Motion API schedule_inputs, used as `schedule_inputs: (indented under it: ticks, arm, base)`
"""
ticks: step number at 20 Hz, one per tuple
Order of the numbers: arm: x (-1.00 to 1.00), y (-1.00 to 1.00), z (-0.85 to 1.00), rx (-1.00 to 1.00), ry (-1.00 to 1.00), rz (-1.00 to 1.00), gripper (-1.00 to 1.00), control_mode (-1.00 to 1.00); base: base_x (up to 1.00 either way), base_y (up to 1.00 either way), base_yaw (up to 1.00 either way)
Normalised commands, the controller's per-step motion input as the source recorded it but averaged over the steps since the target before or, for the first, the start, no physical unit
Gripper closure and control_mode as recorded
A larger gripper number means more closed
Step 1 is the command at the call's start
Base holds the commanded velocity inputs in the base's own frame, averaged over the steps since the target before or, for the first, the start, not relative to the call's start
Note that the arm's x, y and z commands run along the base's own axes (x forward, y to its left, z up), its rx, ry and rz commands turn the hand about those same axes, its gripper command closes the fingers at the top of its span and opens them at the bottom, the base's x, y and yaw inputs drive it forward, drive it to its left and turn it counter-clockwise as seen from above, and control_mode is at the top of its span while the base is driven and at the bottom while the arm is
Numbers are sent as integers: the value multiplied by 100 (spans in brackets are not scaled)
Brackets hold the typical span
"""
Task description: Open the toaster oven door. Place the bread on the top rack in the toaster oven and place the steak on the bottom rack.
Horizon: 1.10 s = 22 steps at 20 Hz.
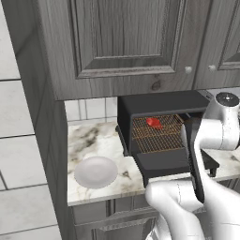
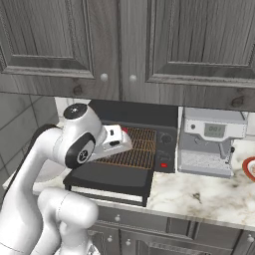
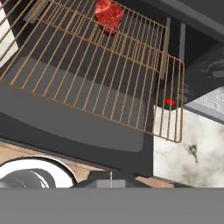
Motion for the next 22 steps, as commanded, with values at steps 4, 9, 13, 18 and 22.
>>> schedule_inputs:
  ticks: [4, 9, 13, 18, 22]
  arm:
    - [-33, 12, -1, 12, 0, -23, -100, -100]
    - [-29, 18, -7, 1, 1, -19, -100, -100]
    - [-28, 1, -1, 6, 0, -5, -100, -100]
    - [-13, 0, 0, 12, 8, 0, -100, -100]
    - [-1, 0, -5, 6, 5, 0, -100, -100]
  base:
    - [0, 0, 0]
    - [0, 0, 0]
    - [0, 0, 0]
    - [0, 0, 0]
    - [0, 0, 0]
